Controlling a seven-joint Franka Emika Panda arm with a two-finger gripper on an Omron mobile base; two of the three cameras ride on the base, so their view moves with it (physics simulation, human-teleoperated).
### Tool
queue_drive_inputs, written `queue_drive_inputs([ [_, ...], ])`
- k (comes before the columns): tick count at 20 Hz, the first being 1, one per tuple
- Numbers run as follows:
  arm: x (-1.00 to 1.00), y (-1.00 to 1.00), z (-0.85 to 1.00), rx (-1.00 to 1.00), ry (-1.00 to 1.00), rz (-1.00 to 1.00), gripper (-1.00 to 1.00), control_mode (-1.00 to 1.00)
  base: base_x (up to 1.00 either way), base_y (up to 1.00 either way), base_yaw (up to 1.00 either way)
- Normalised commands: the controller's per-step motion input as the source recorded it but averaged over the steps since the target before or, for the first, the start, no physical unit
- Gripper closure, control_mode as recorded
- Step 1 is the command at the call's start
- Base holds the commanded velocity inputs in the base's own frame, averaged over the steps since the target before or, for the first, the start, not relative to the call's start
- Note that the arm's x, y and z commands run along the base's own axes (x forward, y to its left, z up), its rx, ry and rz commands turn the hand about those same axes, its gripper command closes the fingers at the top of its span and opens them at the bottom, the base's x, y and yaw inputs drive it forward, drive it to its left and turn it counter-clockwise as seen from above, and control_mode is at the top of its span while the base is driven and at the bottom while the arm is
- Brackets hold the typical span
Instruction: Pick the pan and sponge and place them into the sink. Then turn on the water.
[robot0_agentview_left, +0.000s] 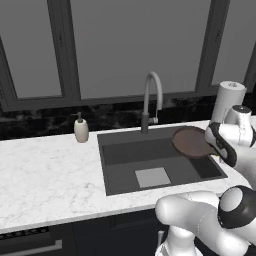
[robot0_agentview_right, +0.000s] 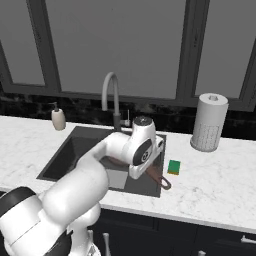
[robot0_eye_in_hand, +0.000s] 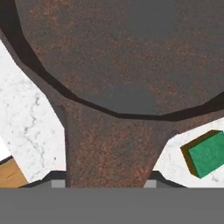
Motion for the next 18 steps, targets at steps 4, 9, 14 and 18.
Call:
queue_drive_inputs([
  [4,0.44,0.39,-0.11,0.0,-0.01,0.06,1.0,-1.0,0.0,0.0,0.0],
  [9,0.53,0.3,-0.15,0.0,0.04,0.0,1.0,-1.0,0.0,0.0,0.0],
  [14,0.4,0.06,-0.09,0.03,0.05,0.03,1.0,-1.0,0.0,0.0,0.0],
  [18,0.34,0.02,-0.11,0.06,0.0,0.03,1.0,-1.0,0.0,0.0,0.0],
])
